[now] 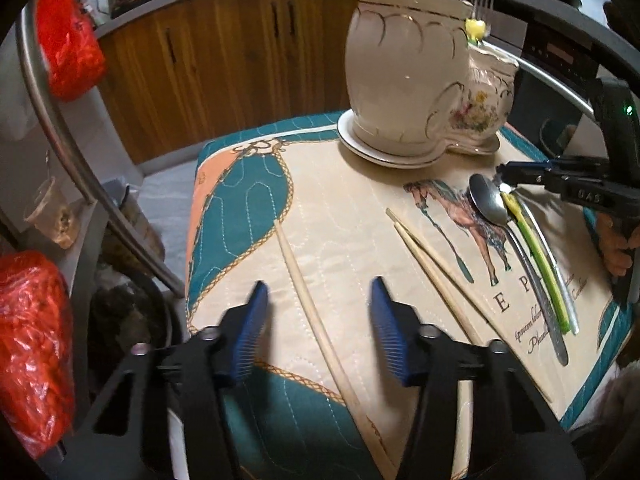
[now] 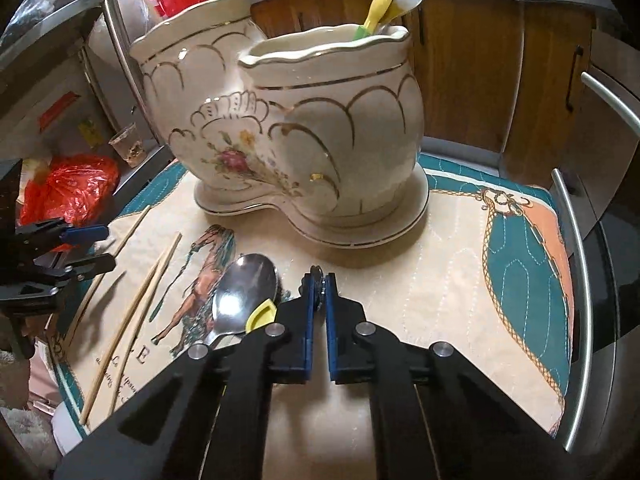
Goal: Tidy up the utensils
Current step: 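Grasp another chopstick with the left tool while the right tool grasps a yellow utensil, then drop the chopstick in the tall cup with left tool while right drops yellow utensil in short cup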
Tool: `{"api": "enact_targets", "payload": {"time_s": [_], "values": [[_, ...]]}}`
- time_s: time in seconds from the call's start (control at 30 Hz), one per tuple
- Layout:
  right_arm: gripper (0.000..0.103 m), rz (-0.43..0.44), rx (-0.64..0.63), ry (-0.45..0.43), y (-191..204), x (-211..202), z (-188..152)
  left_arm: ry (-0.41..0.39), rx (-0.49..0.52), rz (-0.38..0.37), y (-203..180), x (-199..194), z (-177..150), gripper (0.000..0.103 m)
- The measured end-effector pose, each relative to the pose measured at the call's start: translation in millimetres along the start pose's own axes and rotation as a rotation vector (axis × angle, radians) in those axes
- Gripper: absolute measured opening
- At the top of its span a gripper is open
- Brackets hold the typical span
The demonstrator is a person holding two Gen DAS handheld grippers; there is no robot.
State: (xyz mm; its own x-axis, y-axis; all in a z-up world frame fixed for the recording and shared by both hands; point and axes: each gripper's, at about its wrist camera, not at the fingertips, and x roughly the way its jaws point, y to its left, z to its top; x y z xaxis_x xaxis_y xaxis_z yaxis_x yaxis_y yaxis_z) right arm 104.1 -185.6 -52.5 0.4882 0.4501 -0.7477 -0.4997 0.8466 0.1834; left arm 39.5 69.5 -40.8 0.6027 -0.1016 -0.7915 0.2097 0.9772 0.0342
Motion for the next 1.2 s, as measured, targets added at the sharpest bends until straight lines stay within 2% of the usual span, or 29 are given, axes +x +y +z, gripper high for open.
{"api": "enact_targets", "payload": {"time_s": [0.1, 0.17, 0.27, 0.43, 0.73, 0.93, 1.03, 1.2], "values": [[0.005, 0.009, -0.004, -0.012, 1.8, -7.7, -2.9, 0.034, -0.002, 0.013, 0.9, 8.1, -0.6, 0.03], [0.004, 0.015, -0.003, -0.022, 3.1, -14.0, -3.8, 0.03, 0.002, 0.02, 1.6, 9.9, -0.4, 0.023], [0.003, 0.013, 0.001, -0.043, 3.7, -24.9, -4.1, 0.021, 0.006, 0.027, 4.1, 12.2, 2.1, 0.007], [0.003, -0.003, 0.006, -0.097, 3.9, -46.7, -2.9, -0.003, 0.004, 0.033, 5.0, 8.9, 0.2, 0.007], [0.002, -0.035, 0.026, -0.159, 0.1, -72.9, -5.9, -0.097, -0.032, -0.061, 0.1, -20.4, -1.0, 0.007], [0.002, -0.063, 0.036, -0.25, 2.5, -99.7, 0.0, -0.24, -0.029, -0.142, -11.0, -55.7, 5.3, 0.007], [0.002, -0.1, 0.021, -0.322, 7.5, -115.2, 9.0, -0.325, -0.012, -0.147, -17.9, -74.9, 16.6, 0.007], [0.002, -0.165, -0.005, -0.445, 15.2, -137.6, 34.3, -0.457, -0.028, -0.164, -20.3, -98.0, 54.0, 0.007]]}}
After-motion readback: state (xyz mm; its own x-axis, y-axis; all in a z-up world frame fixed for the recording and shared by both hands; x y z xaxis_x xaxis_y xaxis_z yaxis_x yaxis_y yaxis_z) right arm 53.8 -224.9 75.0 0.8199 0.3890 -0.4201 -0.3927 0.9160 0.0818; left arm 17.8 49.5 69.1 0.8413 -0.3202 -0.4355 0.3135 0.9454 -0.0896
